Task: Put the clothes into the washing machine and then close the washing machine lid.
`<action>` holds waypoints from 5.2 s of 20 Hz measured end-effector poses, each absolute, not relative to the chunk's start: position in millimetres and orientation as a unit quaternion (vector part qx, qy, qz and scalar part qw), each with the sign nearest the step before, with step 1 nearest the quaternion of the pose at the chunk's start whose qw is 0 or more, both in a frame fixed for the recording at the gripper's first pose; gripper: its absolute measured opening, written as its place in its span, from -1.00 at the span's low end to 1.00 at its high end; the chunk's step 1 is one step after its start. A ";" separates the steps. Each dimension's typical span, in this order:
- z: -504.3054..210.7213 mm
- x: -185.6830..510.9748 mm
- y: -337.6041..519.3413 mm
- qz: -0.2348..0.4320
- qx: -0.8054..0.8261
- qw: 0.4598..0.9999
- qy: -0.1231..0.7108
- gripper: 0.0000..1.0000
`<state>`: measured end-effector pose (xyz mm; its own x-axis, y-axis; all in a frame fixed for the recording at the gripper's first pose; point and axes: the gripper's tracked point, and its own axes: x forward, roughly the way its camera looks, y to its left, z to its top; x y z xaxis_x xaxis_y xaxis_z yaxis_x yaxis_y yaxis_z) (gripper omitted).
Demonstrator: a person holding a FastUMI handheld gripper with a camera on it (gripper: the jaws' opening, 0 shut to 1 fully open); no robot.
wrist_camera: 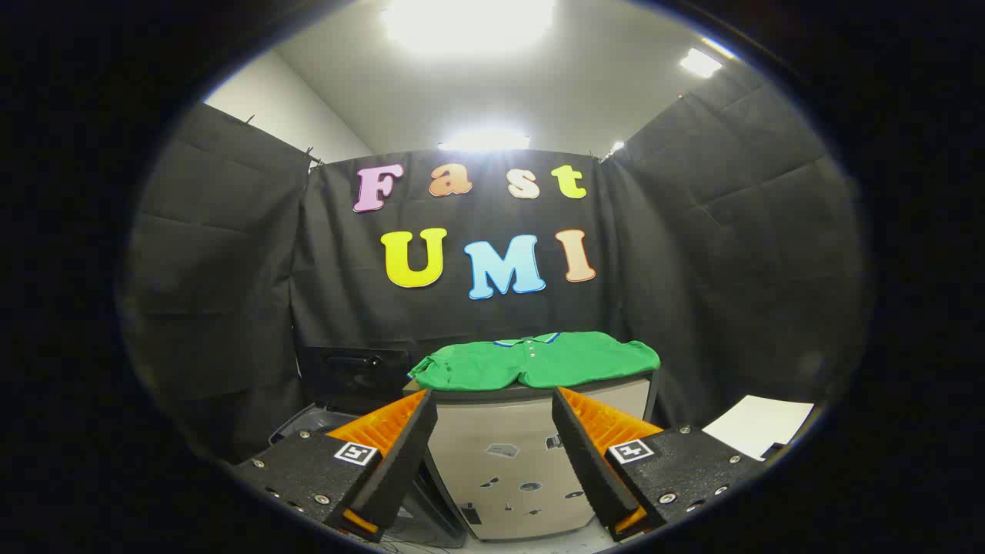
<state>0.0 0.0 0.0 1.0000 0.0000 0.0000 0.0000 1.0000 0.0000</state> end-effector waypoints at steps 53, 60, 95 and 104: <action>56.9 234.6 -51.9 -0.010 -0.012 0.996 0.086 0.87; 25.4 287.8 -53.4 0.010 -0.015 0.985 0.169 0.87; -67.5 331.9 -44.9 0.089 -0.056 0.937 0.334 -0.91; -10.1 323.4 -29.3 0.095 0.013 0.962 0.257 -1.00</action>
<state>323.4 -29.3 -10.1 0.8494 0.1892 -0.4926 -0.1755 0.9817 0.0744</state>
